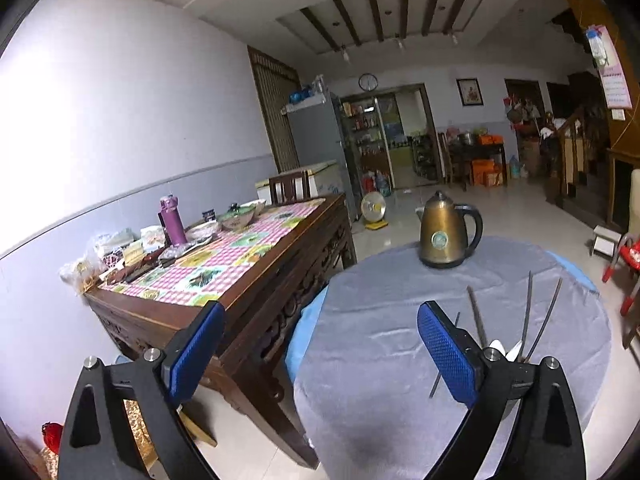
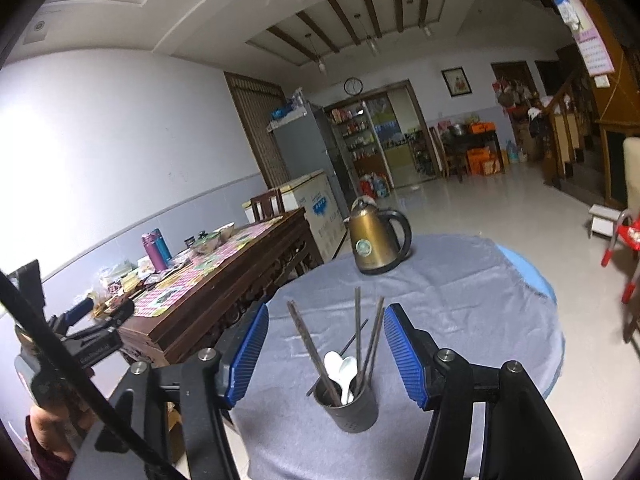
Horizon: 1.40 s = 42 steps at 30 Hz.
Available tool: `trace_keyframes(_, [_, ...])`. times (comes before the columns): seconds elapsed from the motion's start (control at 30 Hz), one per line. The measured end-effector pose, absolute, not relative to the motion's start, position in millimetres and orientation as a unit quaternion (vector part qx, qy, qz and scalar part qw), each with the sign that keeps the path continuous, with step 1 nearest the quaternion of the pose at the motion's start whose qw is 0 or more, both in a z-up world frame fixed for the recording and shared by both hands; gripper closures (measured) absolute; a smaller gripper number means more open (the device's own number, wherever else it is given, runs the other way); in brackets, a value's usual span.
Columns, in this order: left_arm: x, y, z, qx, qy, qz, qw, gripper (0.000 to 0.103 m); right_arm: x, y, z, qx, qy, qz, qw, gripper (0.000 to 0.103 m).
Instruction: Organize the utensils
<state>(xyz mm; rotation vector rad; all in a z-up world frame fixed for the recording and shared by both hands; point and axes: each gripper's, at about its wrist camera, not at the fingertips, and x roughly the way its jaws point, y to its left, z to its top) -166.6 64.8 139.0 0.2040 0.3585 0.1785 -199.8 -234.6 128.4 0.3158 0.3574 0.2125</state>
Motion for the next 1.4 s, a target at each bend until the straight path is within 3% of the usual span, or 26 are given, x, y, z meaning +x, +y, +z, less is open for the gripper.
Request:
trace_keyframes(0.23, [-161, 107, 137, 0.090, 0.195, 0.125, 0.969, 0.006, -205, -225, 129, 0.131, 0.170, 0.101, 0.971, 0.039])
trace_keyframes(0.57, [-204, 208, 161, 0.037, 0.149, 0.227, 0.962, 0.006, -218, -292, 132, 0.166, 0.162, 0.008, 0.973, 0.039])
trace_keyframes(0.9, [-232, 285, 147, -0.009, 0.157, 0.277, 0.948, 0.005, -210, -293, 154, 0.171, 0.181, -0.035, 0.968, 0.039])
trace_keyframes(1.17, [-229, 302, 138, -0.036, 0.171, 0.272, 0.946, 0.005, -198, -242, 169, 0.122, 0.176, -0.008, 0.977, 0.039])
trace_keyframes(1.4, [-227, 289, 142, -0.024, 0.168, 0.253, 0.953, 0.005, -195, -252, 161, 0.148, 0.187, -0.012, 0.971, 0.039])
